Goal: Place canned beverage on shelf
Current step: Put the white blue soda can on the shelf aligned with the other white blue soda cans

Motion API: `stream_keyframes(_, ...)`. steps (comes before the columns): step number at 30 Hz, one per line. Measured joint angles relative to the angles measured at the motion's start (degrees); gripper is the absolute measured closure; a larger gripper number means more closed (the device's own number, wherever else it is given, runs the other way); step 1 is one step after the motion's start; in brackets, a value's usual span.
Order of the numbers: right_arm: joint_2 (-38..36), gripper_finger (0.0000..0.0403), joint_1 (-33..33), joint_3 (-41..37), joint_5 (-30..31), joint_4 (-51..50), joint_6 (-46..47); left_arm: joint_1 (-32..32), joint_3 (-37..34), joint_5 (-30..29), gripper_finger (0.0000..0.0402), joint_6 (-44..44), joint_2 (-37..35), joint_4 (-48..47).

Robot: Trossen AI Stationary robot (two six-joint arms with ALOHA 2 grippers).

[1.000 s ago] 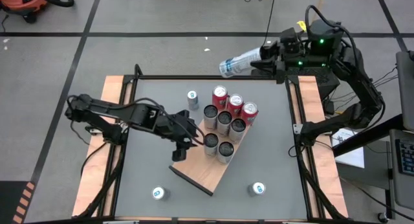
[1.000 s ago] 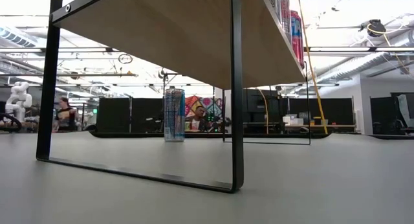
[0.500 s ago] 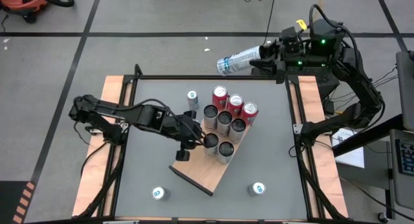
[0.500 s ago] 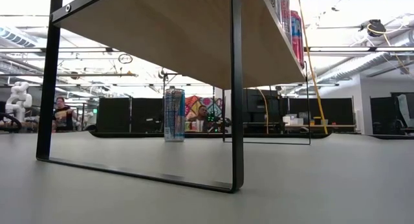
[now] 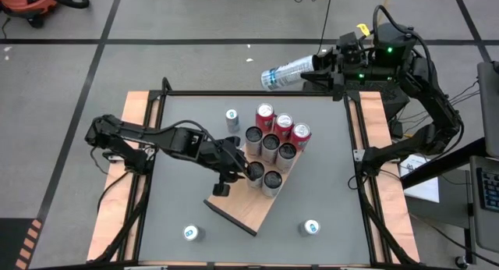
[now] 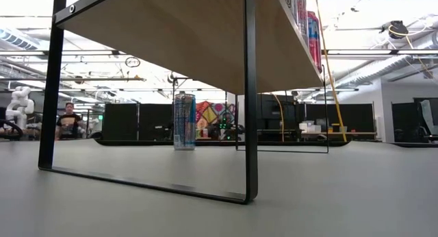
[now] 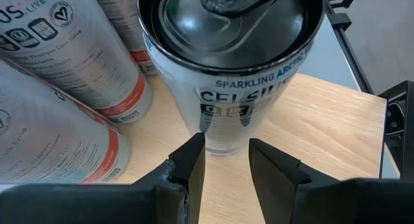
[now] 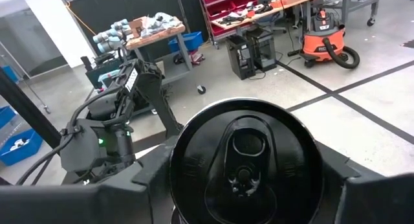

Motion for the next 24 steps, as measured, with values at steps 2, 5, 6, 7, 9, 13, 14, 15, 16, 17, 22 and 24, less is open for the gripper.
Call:
stream_keyframes(2,0.11,0.0186,0.00,0.00,0.00,0.00,-0.02,-0.01,0.00,0.00,0.0281,-0.01,0.00,-0.05)
stream_keyframes(5,0.24,0.0186,0.00,0.00,0.00,-0.02,0.10,-0.01,0.00,0.00,0.0281,-0.19,0.00,-0.65)
stream_keyframes(6,0.32,0.0186,0.00,0.00,0.00,-0.01,0.13,-0.01,0.00,0.00,0.0281,-0.52,-0.02,-1.33)
stream_keyframes(7,0.38,0.0186,0.00,0.00,-0.04,0.00,0.19,-0.01,0.02,0.02,0.0281,-0.81,-0.10,-2.29)
stream_keyframes(9,0.42,0.0186,0.00,0.00,-0.12,0.00,1.02,-0.03,0.55,0.02,0.0282,-2.32,-0.75,-5.63)
stream_keyframes(13,0.52,0.0186,0.18,0.00,-0.36,0.11,1.85,-0.01,3.64,-0.06,0.0282,-7.16,-2.76,-11.14)
stream_keyframes(14,0.55,0.0186,0.49,-0.01,-0.35,0.36,1.89,-0.01,4.29,-0.07,0.0282,-8.51,-3.27,-12.04)
stream_keyframes(15,0.57,0.0186,0.74,-0.02,-0.28,0.95,1.90,-0.01,5.00,-0.23,0.0282,-9.60,-3.87,-12.01)
stream_keyframes(16,0.59,0.0186,1.02,-0.03,-0.26,1.80,1.91,-0.01,5.65,-0.69,0.0282,-10.57,-4.45,-12.12)
stream_keyframes(17,0.66,0.0186,1.33,-0.04,-0.29,2.81,1.96,-0.01,6.27,-1.23,0.0282,-11.21,-5.05,-12.72)
stream_keyframes(22,1.22,0.0186,3.23,-0.04,-0.31,7.55,3.19,-0.01,8.78,-5.18,0.0282,-12.64,-9.13,-12.20)
stream_keyframes(24,1.52,0.0186,4.19,-0.04,-0.31,9.35,3.24,-0.05,9.79,-7.65,0.0282,-12.61,-10.42,-12.17)
